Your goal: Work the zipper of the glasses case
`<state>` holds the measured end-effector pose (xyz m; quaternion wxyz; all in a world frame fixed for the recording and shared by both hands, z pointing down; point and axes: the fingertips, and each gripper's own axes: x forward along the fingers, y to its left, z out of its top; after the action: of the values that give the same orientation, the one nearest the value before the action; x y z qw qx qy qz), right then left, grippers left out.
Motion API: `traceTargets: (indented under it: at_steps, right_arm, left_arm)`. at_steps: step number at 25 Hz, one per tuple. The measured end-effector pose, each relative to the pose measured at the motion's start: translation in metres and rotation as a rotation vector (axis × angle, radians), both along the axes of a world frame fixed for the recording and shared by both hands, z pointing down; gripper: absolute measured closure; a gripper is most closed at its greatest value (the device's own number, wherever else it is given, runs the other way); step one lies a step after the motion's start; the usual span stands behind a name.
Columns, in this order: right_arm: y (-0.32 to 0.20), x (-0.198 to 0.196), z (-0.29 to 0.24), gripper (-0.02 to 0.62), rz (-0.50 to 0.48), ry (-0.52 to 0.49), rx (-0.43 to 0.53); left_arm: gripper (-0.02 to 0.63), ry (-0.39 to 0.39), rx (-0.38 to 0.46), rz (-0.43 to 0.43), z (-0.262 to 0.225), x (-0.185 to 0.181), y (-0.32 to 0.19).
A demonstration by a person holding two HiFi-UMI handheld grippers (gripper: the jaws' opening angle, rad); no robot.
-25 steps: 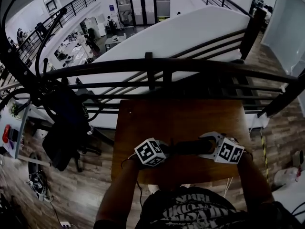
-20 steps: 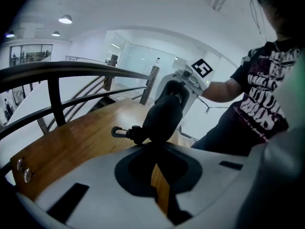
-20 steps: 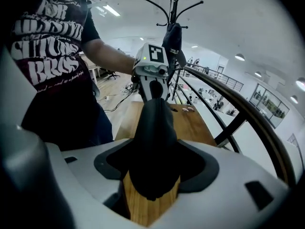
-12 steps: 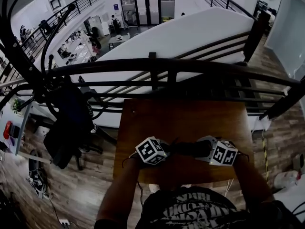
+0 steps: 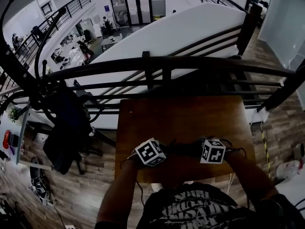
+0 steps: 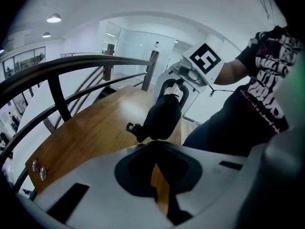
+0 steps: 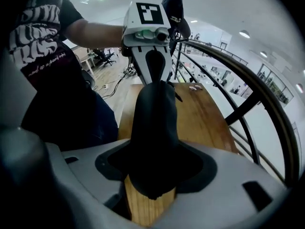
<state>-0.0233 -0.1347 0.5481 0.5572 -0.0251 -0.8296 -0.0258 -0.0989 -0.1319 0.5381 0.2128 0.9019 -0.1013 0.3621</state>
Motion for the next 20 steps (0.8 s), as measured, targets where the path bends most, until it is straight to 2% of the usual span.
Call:
traceTargets:
  at_steps: [4,7,10,12,14,16,20]
  right_arm:
    - [0.009,0.001,0.009,0.35,0.009,0.051,-0.03]
    - [0.006,-0.001,0.007,0.351,0.042,0.077,0.007]
    - [0.003,-0.004,0.012,0.35,0.067,0.156,0.032]
    - [0.006,-0.004,0.019,0.35,0.066,0.179,0.004]
    - [0.013,-0.001,0.025,0.35,0.078,0.157,-0.04]
    - [0.019,0.0,0.031,0.35,0.094,0.143,-0.064]
    - [0.024,-0.001,0.063,0.348,0.118,0.138,-0.055]
  left_arm:
    - [0.601,0.0,-0.009,0.017,-0.008,0.001,0.007]
    - [0.601,-0.051,0.007,-0.022,-0.003,-0.002,0.002]
    - [0.601,-0.108,0.03,-0.047,0.004,-0.003,-0.001]
    - [0.601,-0.055,0.011,-0.057,-0.001,0.0,0.0]
    - [0.601,0.005,-0.026,-0.072,-0.005,0.003,0.003]
    - [0.601,-0.011,-0.035,-0.074,0.006,0.002,0.006]
    - [0.601,-0.047,-0.036,-0.113,0.043,0.001,0.01]
